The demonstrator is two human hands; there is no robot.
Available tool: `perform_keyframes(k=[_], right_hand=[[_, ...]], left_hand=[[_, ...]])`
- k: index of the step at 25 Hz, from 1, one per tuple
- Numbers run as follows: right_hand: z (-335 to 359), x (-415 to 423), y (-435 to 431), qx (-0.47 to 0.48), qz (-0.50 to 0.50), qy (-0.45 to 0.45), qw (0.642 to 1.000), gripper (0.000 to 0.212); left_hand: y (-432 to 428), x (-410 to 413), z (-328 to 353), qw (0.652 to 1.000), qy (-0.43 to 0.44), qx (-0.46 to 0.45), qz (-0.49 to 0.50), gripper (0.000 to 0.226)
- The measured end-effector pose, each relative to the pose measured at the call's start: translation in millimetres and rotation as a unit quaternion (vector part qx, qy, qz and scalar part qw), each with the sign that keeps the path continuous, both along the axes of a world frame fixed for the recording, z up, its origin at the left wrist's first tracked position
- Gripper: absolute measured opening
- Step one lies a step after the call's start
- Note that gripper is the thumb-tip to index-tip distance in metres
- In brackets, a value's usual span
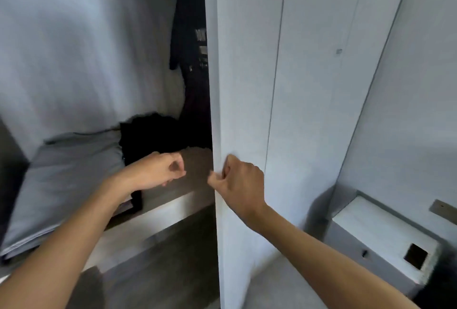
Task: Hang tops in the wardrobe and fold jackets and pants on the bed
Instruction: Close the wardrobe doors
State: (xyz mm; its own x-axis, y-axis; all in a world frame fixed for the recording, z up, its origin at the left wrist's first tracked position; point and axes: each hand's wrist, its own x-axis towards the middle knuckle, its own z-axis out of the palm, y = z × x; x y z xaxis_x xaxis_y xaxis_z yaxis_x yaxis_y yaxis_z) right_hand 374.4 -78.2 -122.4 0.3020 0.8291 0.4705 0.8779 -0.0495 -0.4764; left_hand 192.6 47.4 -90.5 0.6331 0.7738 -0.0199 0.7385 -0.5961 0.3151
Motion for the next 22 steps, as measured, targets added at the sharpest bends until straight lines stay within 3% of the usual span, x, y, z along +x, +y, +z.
perform_keyframes(k=[4,10,13,16,20,22], right_hand=[[-12,-52,72,0.022,0.045,0.039,0.998,0.032],[-11,-69,145,0.055,0.104,-0.042,0.992,0.037],[-9,-61,173,0.051,0.162,-0.107,0.98,0.036],[-6,-57,194,0.034,0.216,-0.141,0.966,0.02],[7,-55,199,-0.066,0.279,-0.06,0.956,0.018],[14,-65,181,-0.075,0.349,-0.05,0.933,0.014]], left_hand=[[7,-76,-7,0.995,-0.037,0.023,0.093,0.013],[-5,-136,-6,0.979,-0.05,0.001,0.197,0.011],[-19,-132,-5,0.968,-0.064,-0.009,0.242,0.012],[-40,-107,-5,0.95,-0.09,-0.016,0.298,0.014],[-80,-77,-6,0.923,-0.108,-0.03,0.369,0.019],[-112,-71,-2,0.903,-0.12,-0.029,0.412,0.017]])
